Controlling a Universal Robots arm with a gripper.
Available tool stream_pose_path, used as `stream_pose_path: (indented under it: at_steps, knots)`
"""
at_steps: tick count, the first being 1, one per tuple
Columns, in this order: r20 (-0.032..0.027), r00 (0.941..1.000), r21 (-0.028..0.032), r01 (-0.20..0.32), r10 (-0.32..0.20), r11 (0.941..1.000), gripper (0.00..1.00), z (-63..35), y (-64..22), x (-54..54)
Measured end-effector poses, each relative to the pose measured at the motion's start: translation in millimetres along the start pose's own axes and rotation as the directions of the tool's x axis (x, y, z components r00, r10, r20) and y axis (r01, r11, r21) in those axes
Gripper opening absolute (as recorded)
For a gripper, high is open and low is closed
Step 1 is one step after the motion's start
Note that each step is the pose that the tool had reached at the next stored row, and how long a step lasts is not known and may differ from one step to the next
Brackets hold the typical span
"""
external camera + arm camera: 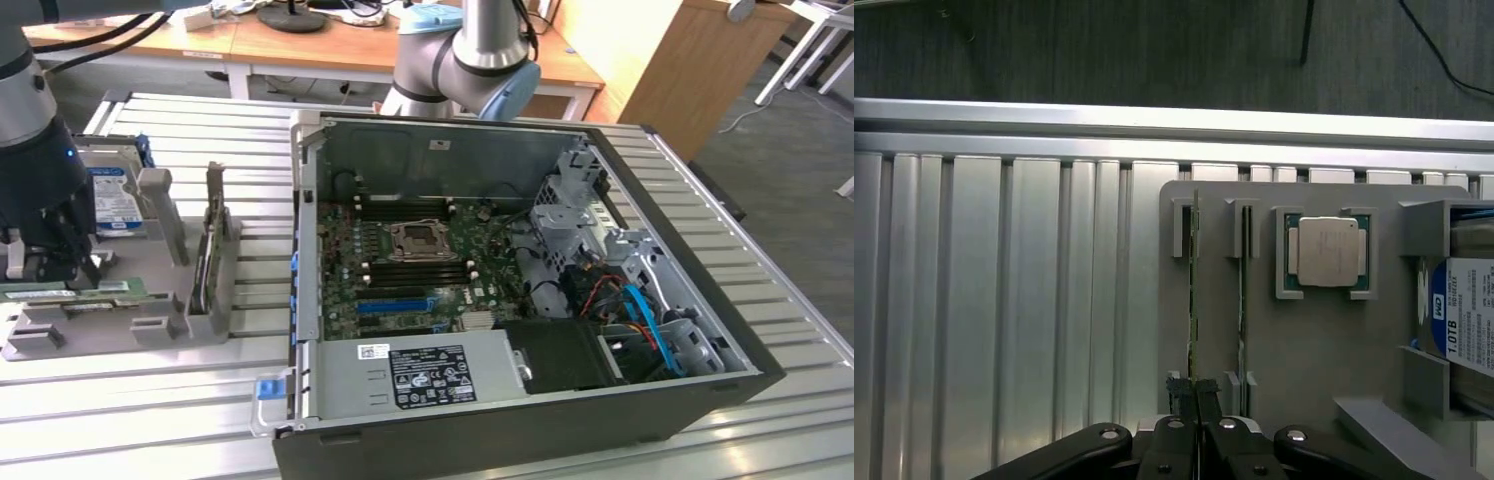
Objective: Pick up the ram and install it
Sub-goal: 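Pick up the ram and move it above insertion slot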
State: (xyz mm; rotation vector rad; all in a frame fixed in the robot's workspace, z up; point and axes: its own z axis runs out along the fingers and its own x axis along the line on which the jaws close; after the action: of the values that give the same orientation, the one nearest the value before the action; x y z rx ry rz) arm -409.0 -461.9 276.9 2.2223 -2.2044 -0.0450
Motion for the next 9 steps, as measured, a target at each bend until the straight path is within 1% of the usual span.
stream_pose_path:
  at_steps: [4, 9]
  knots:
    - [0.0000, 1.0000, 0.0000, 0.000, 0.000, 1.0000, 0.12, -6.9, 0.2, -0.1]
    - [0.0000, 1.0000, 0.0000, 0.000, 0.000, 1.0000, 0.12, -13.3, 0.4, -0.2]
